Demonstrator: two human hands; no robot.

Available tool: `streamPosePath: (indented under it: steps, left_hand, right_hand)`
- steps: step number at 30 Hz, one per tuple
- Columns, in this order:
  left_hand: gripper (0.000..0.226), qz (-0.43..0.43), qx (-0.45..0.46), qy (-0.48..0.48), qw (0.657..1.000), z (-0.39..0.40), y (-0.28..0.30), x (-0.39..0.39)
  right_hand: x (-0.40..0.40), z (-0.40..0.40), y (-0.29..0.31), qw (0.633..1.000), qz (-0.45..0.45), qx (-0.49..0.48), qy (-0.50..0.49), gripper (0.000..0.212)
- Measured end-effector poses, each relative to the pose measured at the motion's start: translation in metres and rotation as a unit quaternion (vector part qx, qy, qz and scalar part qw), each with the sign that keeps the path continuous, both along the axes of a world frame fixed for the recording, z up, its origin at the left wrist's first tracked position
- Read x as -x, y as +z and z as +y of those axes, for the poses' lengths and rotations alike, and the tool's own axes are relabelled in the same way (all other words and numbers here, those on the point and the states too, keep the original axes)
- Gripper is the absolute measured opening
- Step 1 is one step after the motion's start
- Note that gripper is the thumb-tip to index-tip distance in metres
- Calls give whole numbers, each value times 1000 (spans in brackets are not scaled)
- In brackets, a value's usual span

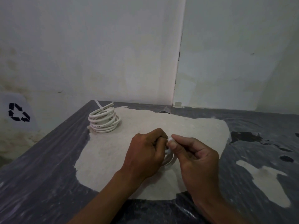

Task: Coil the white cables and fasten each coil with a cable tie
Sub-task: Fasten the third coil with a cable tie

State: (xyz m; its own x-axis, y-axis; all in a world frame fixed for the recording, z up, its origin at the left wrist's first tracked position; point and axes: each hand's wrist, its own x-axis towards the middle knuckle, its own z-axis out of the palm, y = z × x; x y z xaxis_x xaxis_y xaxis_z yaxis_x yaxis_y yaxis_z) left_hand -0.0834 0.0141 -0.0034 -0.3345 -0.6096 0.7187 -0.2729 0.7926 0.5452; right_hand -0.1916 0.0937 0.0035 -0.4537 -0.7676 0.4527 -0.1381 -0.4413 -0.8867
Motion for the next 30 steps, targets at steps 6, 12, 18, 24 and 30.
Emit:
streamPosePath:
  steps: [6,12,18,24,30]
  left_hand:
    - [24,1,25,-10,1000,-1,-2,-4]
    - [21,11,37,-1,999,-2,-3,-3]
    - [25,11,39,5,999,-3,-5,-2]
    - [27,37,14,9,999,-2,-3,4]
    - [28,58,-11,17,998,-4,-4,4]
  right_hand:
    - [-3,-2,-7,1000,12,-3,-9,16]
    - [1,-5,-9,999,46,-13,-15,15]
    - [10,-8,-8,994,104,-5,-18,15]
    - [13,-10,-5,973,203,72,-79,14]
    - [15,-16,-2,975,204,59,-63,11]
